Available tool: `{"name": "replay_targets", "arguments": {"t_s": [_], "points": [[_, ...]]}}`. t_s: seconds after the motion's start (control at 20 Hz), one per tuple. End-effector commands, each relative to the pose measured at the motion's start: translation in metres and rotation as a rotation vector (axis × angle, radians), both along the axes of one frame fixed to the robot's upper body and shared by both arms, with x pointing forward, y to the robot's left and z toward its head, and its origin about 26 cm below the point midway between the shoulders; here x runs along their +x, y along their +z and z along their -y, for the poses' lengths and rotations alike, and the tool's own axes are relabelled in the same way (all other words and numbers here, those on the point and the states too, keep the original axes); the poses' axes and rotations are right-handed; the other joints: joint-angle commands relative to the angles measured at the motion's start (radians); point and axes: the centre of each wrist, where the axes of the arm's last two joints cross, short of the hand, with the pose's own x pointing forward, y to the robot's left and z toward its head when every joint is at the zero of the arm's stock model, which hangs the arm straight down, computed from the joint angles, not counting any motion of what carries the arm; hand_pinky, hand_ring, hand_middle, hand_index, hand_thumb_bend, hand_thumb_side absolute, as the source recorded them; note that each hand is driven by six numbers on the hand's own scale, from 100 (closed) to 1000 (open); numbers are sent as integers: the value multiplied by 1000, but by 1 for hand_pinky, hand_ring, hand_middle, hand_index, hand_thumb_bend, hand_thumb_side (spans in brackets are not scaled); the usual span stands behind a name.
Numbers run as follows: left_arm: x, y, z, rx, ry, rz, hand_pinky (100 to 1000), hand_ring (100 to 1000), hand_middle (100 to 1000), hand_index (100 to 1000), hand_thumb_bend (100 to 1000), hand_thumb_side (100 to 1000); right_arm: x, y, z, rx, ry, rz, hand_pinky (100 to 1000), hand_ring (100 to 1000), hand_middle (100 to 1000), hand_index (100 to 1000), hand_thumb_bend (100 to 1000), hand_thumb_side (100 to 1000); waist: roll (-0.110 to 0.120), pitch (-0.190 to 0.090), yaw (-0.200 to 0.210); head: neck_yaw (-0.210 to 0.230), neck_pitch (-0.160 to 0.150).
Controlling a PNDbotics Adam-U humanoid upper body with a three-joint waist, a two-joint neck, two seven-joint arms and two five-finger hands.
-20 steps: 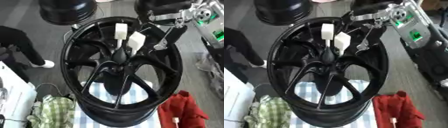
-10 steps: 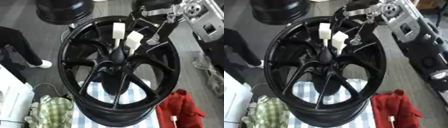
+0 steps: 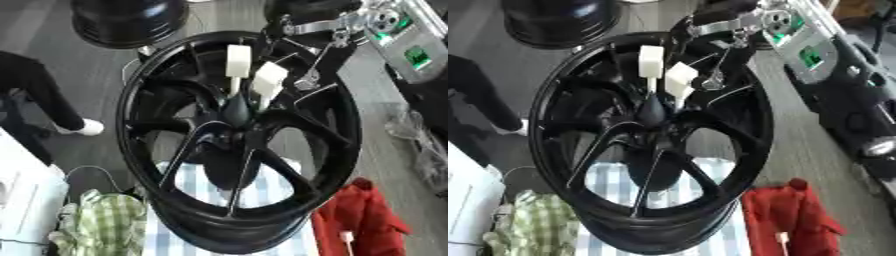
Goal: Pull the pin out of the wheel hub.
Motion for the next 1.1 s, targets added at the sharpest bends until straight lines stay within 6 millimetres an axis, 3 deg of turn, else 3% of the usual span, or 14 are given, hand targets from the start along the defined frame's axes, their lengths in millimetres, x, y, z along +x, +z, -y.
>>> {"name": "replay_targets", "arguments": {"t_s": [0.05, 0.55, 0.8, 0.9, 1.1], "points": [[1, 8, -2, 18, -2, 21, 712, 688, 661, 751, 293, 726, 1, 9, 9, -81, 24, 22, 900, 817, 822, 829, 246, 100, 2, -9, 2, -4, -2], [1, 9, -1, 17, -4, 24, 713, 689, 662, 750, 287, 729, 4, -2, 9, -92, 15, -13, 892, 786, 748, 767, 200, 100, 3, -6, 2, -2, -2], [2, 8, -1, 17, -6, 22, 714, 689, 663, 751, 286, 731, 4, -1, 9, -85, 12, -14, 892, 789, 770, 786, 204, 100, 4, -3, 3, -1, -2], [2, 8, -1, 17, -8, 22, 715, 689, 662, 750, 284, 732, 5, 0, 10, -82, 8, -14, 889, 778, 742, 761, 188, 100, 4, -2, 3, -2, -2], [2, 9, 0, 18, -11, 24, 716, 690, 663, 750, 282, 734, 5, 0, 11, -50, 12, -27, 879, 742, 592, 633, 111, 100, 4, 0, 3, -3, -2]]}}
